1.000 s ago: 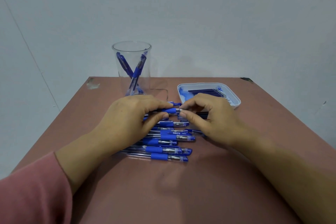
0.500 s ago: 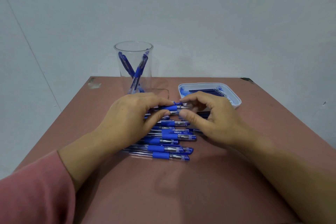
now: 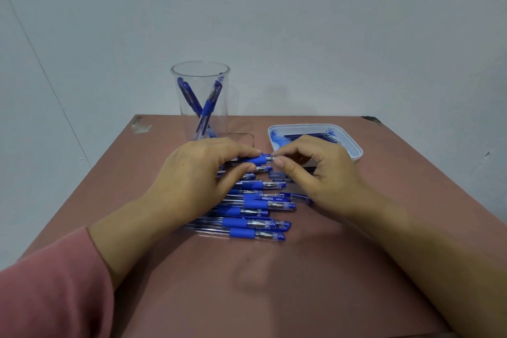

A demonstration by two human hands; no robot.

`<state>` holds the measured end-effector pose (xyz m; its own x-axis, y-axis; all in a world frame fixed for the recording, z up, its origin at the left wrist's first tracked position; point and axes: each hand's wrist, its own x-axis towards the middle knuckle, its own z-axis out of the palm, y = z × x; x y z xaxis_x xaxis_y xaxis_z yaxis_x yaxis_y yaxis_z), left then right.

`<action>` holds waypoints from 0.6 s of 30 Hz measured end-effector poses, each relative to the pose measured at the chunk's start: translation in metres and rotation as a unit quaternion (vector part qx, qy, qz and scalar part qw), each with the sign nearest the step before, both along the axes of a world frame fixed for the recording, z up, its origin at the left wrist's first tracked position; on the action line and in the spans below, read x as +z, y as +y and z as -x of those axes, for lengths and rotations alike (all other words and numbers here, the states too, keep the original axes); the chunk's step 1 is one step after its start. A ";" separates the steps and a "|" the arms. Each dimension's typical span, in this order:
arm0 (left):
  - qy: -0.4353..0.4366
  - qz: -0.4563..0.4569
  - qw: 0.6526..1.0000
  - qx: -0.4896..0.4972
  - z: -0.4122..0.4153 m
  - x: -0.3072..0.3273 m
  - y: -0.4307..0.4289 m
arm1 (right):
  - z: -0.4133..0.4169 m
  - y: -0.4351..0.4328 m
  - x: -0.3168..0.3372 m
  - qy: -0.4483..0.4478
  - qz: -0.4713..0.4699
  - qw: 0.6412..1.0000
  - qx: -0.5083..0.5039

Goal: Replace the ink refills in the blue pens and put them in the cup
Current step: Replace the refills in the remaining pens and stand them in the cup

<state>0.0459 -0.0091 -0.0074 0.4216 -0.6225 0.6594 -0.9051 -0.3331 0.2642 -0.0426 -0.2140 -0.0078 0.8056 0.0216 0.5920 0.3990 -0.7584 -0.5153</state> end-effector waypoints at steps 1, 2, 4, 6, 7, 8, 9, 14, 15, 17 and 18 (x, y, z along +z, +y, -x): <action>0.001 0.000 1.000 0.000 0.000 0.000 0.000 | 0.001 0.000 0.001 -0.005 0.001 1.000 0.003; 0.001 -0.001 1.000 0.001 -0.001 0.000 0.000 | 0.002 0.001 0.002 -0.005 -0.002 1.000 0.007; -0.001 0.000 1.000 0.003 0.000 0.000 0.001 | 0.004 0.001 0.003 0.008 -0.021 1.000 0.005; -0.002 -0.001 1.000 0.003 0.001 0.000 0.000 | 0.002 0.001 0.002 0.026 -0.031 0.999 -0.004; -0.002 -0.003 1.000 0.002 0.001 0.000 0.000 | 0.001 0.000 0.001 0.031 -0.026 0.999 -0.009; -0.002 -0.006 1.000 0.002 0.001 0.000 0.000 | 0.000 0.000 0.000 0.034 -0.019 0.999 -0.012; -0.001 -0.009 1.000 0.001 0.001 0.000 -0.001 | 0.000 0.000 0.000 0.033 -0.019 0.999 -0.011; 0.020 -0.003 1.000 0.012 0.000 0.000 0.000 | 0.004 -0.001 0.002 0.020 -0.028 0.999 -0.001; 0.024 -0.004 1.000 0.014 0.000 0.001 0.000 | 0.004 -0.002 0.003 0.024 -0.036 0.999 -0.007; 0.035 -0.007 0.999 0.019 0.000 0.002 0.001 | 0.005 -0.008 0.006 0.033 -0.045 0.998 -0.029; 0.039 -0.007 0.999 0.021 -0.001 0.003 0.002 | 0.005 -0.014 0.007 0.046 -0.037 0.997 -0.042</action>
